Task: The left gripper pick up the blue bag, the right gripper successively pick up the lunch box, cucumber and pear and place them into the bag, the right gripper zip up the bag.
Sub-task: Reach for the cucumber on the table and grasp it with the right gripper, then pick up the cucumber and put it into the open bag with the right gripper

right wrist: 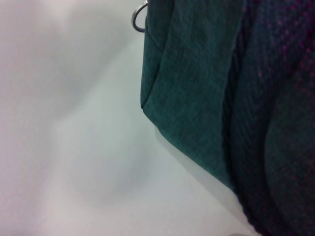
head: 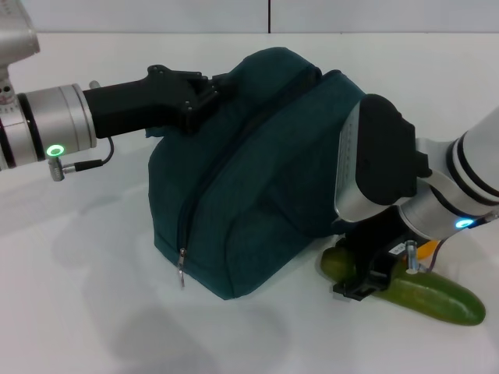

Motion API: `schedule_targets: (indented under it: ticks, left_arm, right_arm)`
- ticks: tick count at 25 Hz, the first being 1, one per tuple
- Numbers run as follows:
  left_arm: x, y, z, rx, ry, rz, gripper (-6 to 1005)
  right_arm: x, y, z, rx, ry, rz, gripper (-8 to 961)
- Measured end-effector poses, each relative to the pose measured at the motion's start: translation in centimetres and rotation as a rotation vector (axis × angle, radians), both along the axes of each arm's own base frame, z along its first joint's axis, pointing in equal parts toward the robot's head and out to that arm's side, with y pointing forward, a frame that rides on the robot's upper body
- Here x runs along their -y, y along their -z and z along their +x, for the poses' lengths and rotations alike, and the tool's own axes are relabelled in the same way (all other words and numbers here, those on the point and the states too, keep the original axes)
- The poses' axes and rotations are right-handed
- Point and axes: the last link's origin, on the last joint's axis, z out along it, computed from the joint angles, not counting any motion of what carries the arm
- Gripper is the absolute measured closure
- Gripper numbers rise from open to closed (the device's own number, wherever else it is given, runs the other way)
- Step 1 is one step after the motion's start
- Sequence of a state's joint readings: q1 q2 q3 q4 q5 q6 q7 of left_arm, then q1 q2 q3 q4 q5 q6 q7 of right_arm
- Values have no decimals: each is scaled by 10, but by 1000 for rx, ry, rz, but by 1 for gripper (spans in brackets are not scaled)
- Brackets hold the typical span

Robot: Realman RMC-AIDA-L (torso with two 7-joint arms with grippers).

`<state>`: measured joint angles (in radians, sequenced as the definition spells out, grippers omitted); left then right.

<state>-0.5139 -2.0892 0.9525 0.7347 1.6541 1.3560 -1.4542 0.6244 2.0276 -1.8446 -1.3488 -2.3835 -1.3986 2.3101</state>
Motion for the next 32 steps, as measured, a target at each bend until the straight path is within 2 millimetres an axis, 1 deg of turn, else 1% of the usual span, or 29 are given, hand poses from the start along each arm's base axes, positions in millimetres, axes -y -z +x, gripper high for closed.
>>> schedule_targets:
  ticks: [4,10,14,16,17,18,19,20,23,28,32]
  left_arm:
    - [0,0,0,0,0,1,955]
    - [0,-1,-1,-1,-1,4,955]
    - [0,-1,-2,-2,0,7,955]
    - [0,-1,-1,-3,1,8,954]
    - [0,-1,-1,-4,1,8,954]
    - [0,-1,-2,-4,1,8,954]
    - [0,-1,-2,-4,1,8,954]
    - [0,-1,-2,-4,0,8,954]
    - [1,-2,-2,0,-2,10,954]
    - [1,-2,-3,9,-3,17,954]
    - [1,-3,-3,10,1,23,954]
  right_arm:
    - [-1,-3,-1,-8,8,3,348]
    - [-1,-11,-7,-51,20,-9,356]
    - [6,-26,-13,-156,17,-104,358]
    - [9,-39,-16,-236,6,-158,358]
    - [8,-43,-16,-260,10,-160,359]
    - [8,-43,-16,-260,10,-160,359]
    - [6,-53,-13,-311,19,-159,359]
    - [5,-58,-12,-341,22,-156,359]
    - [2,-68,-7,-400,25,-142,367]
    - [-4,-76,-1,-444,45,-117,368]
    - [-1,-82,-1,-483,19,-135,369]
